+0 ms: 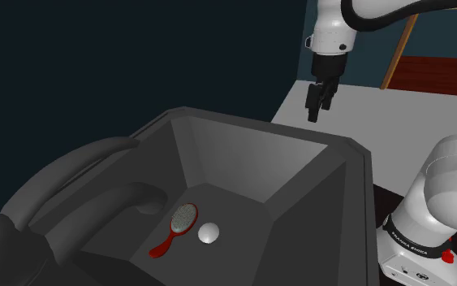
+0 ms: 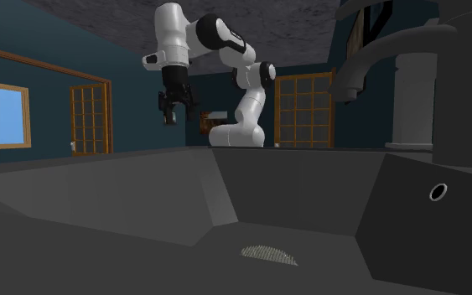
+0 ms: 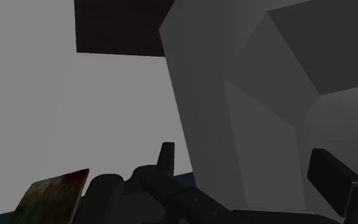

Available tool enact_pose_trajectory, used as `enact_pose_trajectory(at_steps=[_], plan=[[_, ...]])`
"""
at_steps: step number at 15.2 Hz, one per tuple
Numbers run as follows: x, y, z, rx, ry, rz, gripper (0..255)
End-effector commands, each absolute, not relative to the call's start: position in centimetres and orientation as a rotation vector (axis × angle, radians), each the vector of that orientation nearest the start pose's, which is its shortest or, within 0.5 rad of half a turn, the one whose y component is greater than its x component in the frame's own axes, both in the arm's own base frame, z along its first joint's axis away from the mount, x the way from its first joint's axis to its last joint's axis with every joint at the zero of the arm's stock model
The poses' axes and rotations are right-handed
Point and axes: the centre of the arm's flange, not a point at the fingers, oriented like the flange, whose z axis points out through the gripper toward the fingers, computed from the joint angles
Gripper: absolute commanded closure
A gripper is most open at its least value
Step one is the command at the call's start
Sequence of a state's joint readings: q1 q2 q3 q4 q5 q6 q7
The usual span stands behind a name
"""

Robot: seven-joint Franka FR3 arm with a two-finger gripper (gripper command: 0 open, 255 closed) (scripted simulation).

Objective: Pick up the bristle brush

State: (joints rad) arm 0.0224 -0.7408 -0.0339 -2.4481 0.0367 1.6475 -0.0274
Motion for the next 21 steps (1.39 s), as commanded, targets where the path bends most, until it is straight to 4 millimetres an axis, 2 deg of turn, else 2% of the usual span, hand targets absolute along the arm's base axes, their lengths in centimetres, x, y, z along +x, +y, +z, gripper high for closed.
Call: enact_pose_trajectory(at_steps=[1, 6, 11, 16, 21], plan=[[32.1, -0.2, 53.9, -3.08, -0.033, 0.091, 0], [31.3, 6.1, 51.8, -3.086, 0.175, 0.069, 0], [31.4, 12.5, 49.5, -3.079, 0.383, 0.046, 0], [32.3, 18.7, 47.2, -3.057, 0.591, 0.023, 0], [34.2, 24.7, 44.7, -3.022, 0.798, -0.001, 0]])
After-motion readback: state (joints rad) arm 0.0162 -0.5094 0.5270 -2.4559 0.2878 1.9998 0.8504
